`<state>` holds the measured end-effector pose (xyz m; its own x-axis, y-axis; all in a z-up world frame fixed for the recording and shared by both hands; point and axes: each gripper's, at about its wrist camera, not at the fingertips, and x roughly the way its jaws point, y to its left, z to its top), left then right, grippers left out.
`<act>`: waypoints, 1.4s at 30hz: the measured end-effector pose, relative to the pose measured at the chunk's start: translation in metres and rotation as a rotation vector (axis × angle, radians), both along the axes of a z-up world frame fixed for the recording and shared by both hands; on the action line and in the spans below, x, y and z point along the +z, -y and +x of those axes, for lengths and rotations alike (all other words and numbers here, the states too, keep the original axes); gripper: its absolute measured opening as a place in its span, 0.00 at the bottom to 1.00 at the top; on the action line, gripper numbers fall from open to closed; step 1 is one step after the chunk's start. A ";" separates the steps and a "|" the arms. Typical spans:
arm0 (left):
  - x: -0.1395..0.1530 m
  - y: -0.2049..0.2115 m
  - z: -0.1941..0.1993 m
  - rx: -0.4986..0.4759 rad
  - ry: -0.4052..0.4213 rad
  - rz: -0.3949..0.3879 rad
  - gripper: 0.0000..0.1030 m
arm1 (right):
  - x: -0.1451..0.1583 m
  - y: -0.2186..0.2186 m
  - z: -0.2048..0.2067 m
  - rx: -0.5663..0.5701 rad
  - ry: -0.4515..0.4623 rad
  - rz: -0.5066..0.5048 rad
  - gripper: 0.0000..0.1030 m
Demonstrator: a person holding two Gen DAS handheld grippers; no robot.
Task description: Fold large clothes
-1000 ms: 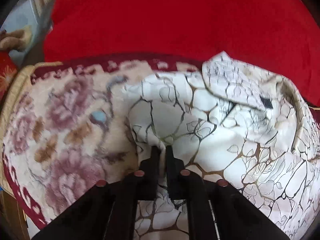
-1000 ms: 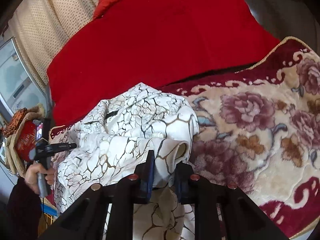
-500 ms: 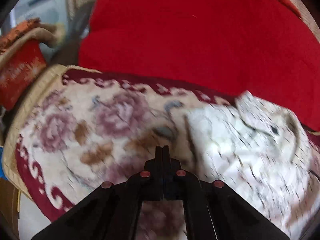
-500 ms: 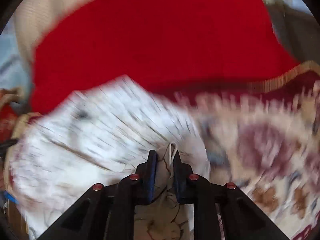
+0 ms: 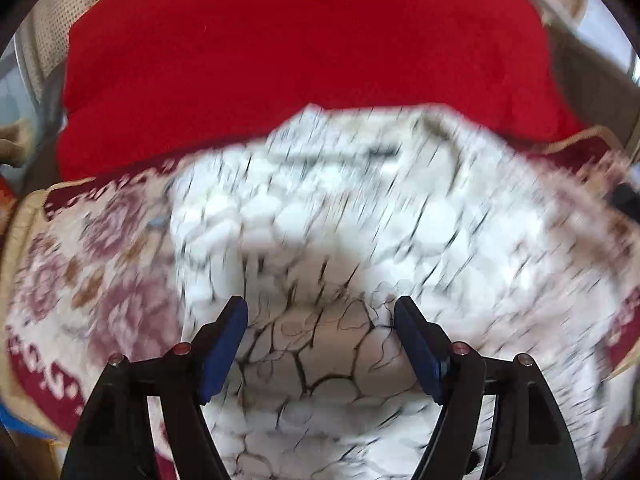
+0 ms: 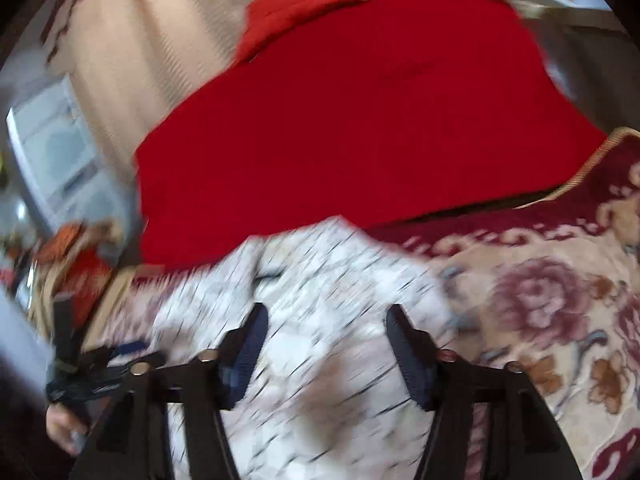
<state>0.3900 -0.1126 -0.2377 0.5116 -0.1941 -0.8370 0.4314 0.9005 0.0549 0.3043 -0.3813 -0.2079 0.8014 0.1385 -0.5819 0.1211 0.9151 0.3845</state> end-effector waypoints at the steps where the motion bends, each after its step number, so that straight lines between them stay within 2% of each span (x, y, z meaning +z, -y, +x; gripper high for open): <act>1: -0.012 0.000 -0.001 -0.003 -0.035 0.025 0.74 | -0.004 -0.013 0.001 0.036 -0.033 -0.012 0.50; 3: -0.028 -0.002 -0.002 -0.007 -0.065 0.052 0.74 | -0.021 -0.025 0.001 0.073 -0.104 -0.008 0.50; 4: -0.031 -0.002 -0.003 -0.009 -0.061 0.059 0.74 | -0.040 -0.028 0.003 0.080 -0.171 0.001 0.50; 6: -0.029 -0.001 -0.004 -0.011 -0.055 0.063 0.74 | -0.077 -0.029 0.011 0.107 -0.302 0.028 0.49; 7: -0.024 -0.001 -0.004 -0.009 -0.061 0.062 0.74 | -0.090 -0.030 0.011 0.113 -0.323 0.035 0.48; 9: -0.012 -0.003 -0.010 -0.015 -0.061 0.029 0.74 | -0.082 -0.031 0.005 0.109 -0.283 0.019 0.48; 12: 0.013 -0.013 -0.017 -0.012 -0.018 -0.036 0.74 | -0.056 -0.030 -0.005 0.108 -0.236 0.046 0.48; 13: 0.019 -0.017 -0.019 -0.009 -0.006 -0.051 0.74 | -0.044 -0.031 -0.011 0.112 -0.195 0.049 0.48; 16: 0.020 -0.030 -0.022 0.006 -0.024 -0.055 0.74 | -0.032 -0.039 -0.021 0.141 -0.144 0.042 0.48; 18: 0.015 -0.044 -0.026 0.019 -0.051 -0.076 0.74 | -0.041 -0.044 -0.018 0.155 -0.180 0.043 0.50; 21: 0.009 -0.066 -0.037 0.046 -0.097 -0.097 0.74 | -0.083 -0.045 -0.006 0.148 -0.337 0.082 0.50; 24: 0.007 -0.094 -0.055 0.038 -0.106 -0.097 0.74 | -0.075 -0.050 -0.012 0.134 -0.287 0.077 0.50; 27: -0.002 -0.120 -0.065 0.063 -0.119 -0.080 0.74 | -0.057 -0.060 -0.020 0.205 -0.222 0.097 0.51; 29: -0.009 -0.142 -0.073 0.095 -0.130 -0.083 0.74 | -0.051 -0.080 -0.027 0.329 -0.187 0.177 0.52; 30: -0.013 -0.149 -0.075 0.108 -0.141 -0.093 0.74 | -0.055 -0.087 -0.026 0.381 -0.203 0.228 0.52; 31: -0.017 -0.158 -0.077 0.124 -0.161 -0.114 0.74 | -0.066 -0.099 -0.024 0.460 -0.256 0.334 0.52; 33: -0.029 -0.175 -0.081 0.153 -0.221 -0.171 0.74 | -0.097 -0.120 -0.020 0.543 -0.381 0.517 0.53; 35: -0.040 -0.188 -0.084 0.185 -0.273 -0.204 0.74 | -0.124 -0.136 -0.015 0.557 -0.464 0.571 0.55; 37: -0.047 -0.196 -0.088 0.204 -0.295 -0.222 0.74 | -0.140 -0.145 -0.012 0.565 -0.499 0.609 0.55; 39: -0.048 -0.197 -0.091 0.211 -0.296 -0.226 0.74 | -0.150 -0.153 -0.013 0.583 -0.500 0.675 0.55; 42: -0.041 -0.199 -0.098 0.193 -0.278 -0.242 0.74 | -0.137 -0.167 -0.021 0.680 -0.452 0.747 0.55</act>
<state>0.2923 0.0863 -0.2786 0.3190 -0.3252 -0.8902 0.2220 0.9388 -0.2634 0.2829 -0.2144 -0.3444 0.1599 0.9076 -0.3881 -0.0502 0.4001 0.9151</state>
